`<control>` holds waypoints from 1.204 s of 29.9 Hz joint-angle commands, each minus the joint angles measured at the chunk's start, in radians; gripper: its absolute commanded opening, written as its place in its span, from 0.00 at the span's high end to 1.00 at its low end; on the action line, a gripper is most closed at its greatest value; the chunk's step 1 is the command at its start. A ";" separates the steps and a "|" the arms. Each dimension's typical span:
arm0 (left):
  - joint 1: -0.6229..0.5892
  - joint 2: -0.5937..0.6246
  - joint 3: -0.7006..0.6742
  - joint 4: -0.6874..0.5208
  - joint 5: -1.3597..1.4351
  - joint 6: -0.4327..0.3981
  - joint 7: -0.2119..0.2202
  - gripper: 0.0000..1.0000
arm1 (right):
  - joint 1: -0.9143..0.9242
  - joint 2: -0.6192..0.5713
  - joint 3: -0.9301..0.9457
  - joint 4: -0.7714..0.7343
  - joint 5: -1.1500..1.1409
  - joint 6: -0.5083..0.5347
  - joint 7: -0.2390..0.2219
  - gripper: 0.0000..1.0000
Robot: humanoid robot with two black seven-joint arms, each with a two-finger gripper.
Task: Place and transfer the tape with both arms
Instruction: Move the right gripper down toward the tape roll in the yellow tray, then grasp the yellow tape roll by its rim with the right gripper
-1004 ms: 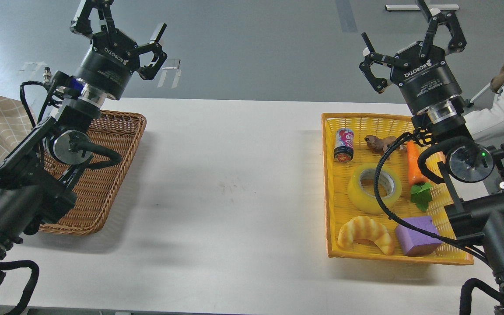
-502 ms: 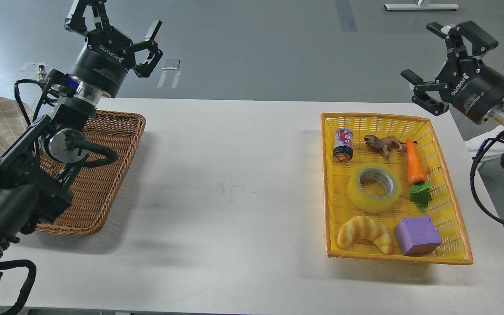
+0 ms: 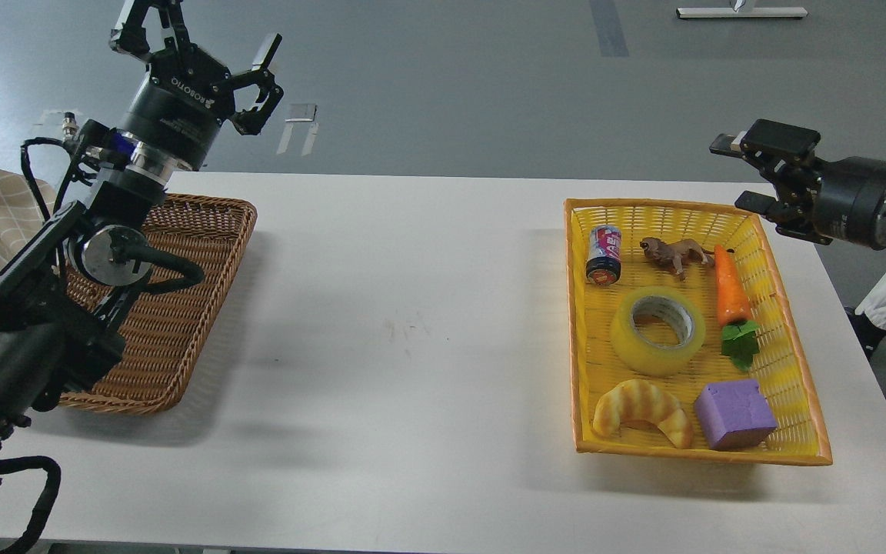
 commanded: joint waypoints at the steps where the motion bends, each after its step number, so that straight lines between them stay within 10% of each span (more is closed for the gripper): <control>1: 0.000 -0.001 0.002 0.000 0.000 0.000 0.000 0.02 | 0.035 -0.022 -0.062 0.014 -0.161 0.000 0.004 0.00; 11: 0.000 0.002 0.000 0.000 0.000 0.000 0.000 0.02 | 0.032 0.039 -0.123 0.044 -0.721 0.000 0.006 0.00; 36: 0.002 0.002 -0.001 0.000 0.000 0.000 0.000 0.02 | -0.020 0.162 -0.250 0.012 -0.867 0.000 0.004 0.01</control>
